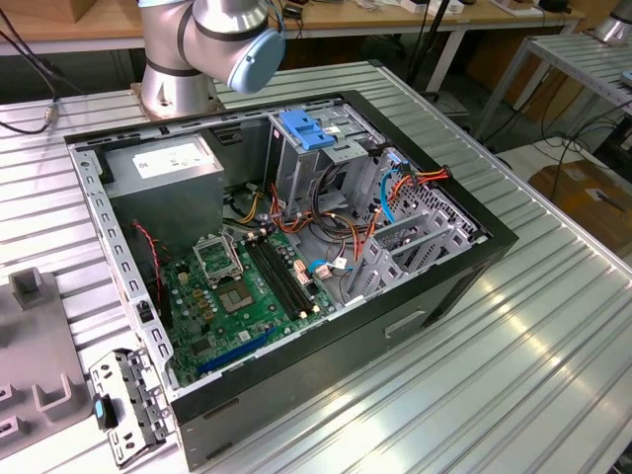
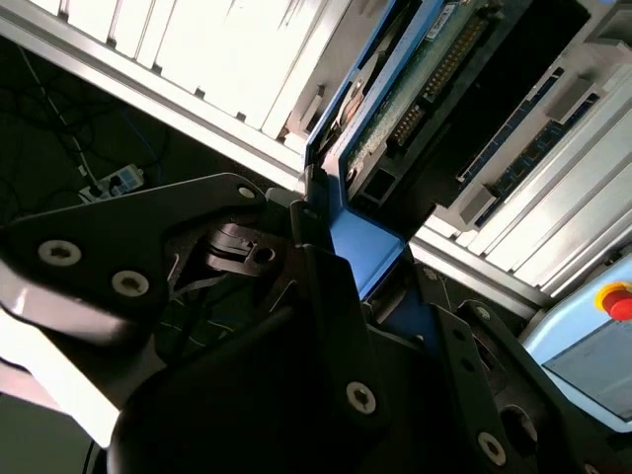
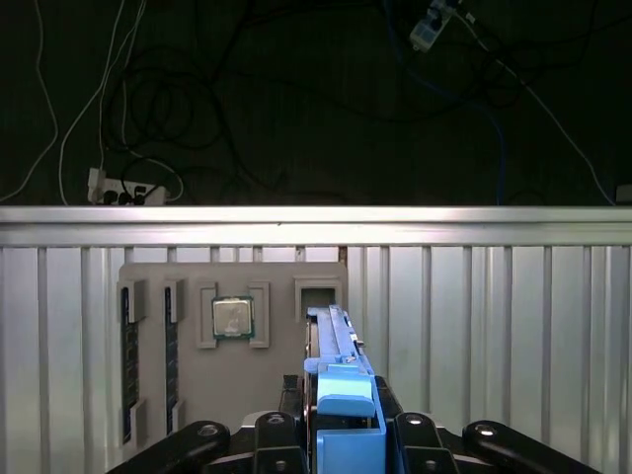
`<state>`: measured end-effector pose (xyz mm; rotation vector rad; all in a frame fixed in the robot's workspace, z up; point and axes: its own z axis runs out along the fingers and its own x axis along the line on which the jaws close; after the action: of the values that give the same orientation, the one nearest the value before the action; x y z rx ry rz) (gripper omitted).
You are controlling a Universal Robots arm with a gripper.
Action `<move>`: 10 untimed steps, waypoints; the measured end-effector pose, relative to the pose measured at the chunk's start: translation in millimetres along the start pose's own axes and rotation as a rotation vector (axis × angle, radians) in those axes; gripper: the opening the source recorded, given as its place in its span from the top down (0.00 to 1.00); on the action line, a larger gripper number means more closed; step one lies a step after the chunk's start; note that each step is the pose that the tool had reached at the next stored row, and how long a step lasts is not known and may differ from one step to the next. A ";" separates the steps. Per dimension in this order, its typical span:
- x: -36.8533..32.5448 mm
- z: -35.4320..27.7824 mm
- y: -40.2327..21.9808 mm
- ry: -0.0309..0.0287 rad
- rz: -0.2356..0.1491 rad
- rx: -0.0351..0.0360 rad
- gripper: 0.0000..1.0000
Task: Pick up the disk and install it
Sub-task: 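Pick up the disk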
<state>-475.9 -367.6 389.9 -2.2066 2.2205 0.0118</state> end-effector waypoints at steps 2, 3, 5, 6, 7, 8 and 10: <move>-0.1 -8.7 0.0 0.0000 0.000 -0.0001 0.63; -0.1 -10.8 0.0 0.0000 0.000 0.0000 0.63; -0.3 -21.2 0.0 0.0005 0.000 -0.0001 0.63; -0.3 -22.5 -0.1 0.0007 0.000 -0.0001 0.63; -0.3 -23.4 0.0 0.0009 0.000 -0.0001 0.63; -0.3 -24.3 0.0 0.0009 0.000 -0.0001 0.63; -0.3 -26.0 0.0 0.0010 0.000 0.0000 0.63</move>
<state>-476.0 -367.7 415.9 -2.2072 2.2209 0.0108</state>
